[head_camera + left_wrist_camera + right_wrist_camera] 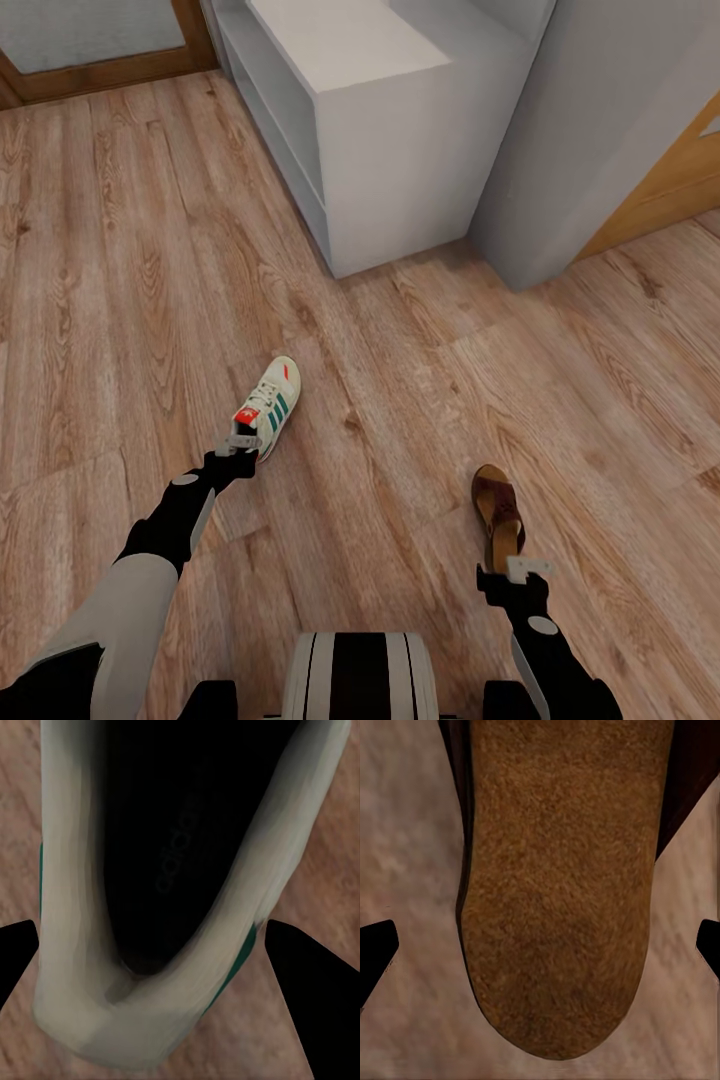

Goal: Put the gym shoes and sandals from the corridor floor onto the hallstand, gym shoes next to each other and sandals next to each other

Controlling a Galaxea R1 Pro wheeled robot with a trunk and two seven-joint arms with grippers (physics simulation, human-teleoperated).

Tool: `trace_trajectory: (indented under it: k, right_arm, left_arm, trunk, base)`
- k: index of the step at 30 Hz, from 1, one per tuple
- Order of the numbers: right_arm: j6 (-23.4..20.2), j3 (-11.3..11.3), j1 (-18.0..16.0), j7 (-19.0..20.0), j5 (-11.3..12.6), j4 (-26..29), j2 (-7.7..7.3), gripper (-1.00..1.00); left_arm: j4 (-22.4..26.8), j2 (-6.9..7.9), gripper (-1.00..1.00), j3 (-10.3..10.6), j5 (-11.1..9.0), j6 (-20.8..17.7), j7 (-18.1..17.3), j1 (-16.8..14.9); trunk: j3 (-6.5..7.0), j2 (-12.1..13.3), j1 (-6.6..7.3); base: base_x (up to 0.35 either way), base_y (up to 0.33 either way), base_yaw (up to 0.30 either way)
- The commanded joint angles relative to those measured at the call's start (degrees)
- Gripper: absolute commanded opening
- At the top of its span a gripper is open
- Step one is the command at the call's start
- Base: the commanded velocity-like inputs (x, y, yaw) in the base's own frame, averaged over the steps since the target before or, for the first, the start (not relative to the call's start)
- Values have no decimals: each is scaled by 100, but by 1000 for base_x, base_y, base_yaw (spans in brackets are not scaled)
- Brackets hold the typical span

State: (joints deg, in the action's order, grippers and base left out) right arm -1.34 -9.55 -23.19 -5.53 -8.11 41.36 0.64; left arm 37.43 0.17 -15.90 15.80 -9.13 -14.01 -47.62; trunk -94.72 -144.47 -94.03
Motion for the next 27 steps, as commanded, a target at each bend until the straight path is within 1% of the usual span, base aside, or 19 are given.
trace_trajectory:
  k: [1,7,8,27]
  right_arm:
    - [-11,-21,-1,-2,-59,21,6,100]
    - [-8,-21,-1,-2,-59,42,6,100]
    - [-8,-21,-1,-1,-59,43,5,-100]
    - [-8,-21,-1,-1,-59,49,-9,-100]
  left_arm:
    - [-464,-10,-100,-28,20,-28,-54,1]
    - [-464,-12,-100,-28,20,-22,-52,-1]
    - [-464,-13,-100,-29,20,-21,-51,-1]
    - [-464,-8,-100,-36,29,-22,-49,7]
  trunk:
    - [-3,0,-2]
    - [-3,0,-2]
    - [-3,0,-2]
    - [-3,0,-2]
  base:
    - [65,0,0]
    - [37,0,0]
    - [13,0,0]
    - [2,0,0]
